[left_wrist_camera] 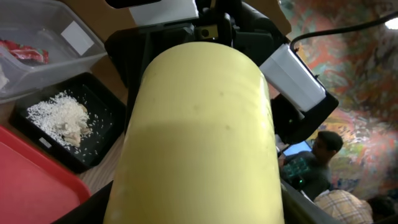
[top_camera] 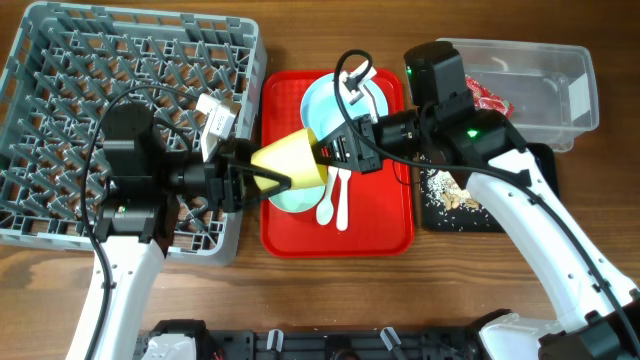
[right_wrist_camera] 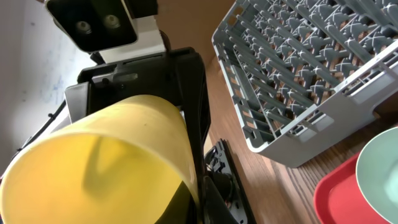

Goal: Sort waste into correct bins and load items into the dishwasher rack
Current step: 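Grasp the yellow cup with the left gripper, release right, then lower the yellow cup into the dish rack and open the left gripper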

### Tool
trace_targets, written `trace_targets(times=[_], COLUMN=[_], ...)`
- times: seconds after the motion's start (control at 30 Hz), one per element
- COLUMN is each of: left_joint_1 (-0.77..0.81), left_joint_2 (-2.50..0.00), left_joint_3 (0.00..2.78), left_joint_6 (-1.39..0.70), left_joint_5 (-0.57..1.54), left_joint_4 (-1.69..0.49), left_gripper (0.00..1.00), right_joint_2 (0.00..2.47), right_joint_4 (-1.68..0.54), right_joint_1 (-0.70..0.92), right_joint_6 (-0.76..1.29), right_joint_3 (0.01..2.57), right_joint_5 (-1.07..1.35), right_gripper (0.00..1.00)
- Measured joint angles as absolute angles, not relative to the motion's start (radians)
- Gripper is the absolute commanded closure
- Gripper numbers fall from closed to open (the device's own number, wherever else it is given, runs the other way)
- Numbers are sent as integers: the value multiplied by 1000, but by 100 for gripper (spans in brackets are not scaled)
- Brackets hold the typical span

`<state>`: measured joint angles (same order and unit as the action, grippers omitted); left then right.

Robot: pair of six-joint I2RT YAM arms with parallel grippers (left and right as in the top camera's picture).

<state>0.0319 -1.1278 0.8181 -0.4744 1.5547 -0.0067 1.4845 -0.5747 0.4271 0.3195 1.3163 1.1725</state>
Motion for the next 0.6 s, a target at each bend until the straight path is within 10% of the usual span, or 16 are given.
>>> trace_targets(times=[0.6], left_joint_1=[33], left_joint_2=[-1128], left_joint_3=[818], left_joint_6=[-458], left_joint_5=[1388], left_joint_4=[-30], left_gripper=[60], right_joint_2=[1485], right_joint_4=[-659], right_joint_1=[426], right_joint_6=[323], right_joint_3=[1316], right_joint_5=[1079], right_gripper=[64])
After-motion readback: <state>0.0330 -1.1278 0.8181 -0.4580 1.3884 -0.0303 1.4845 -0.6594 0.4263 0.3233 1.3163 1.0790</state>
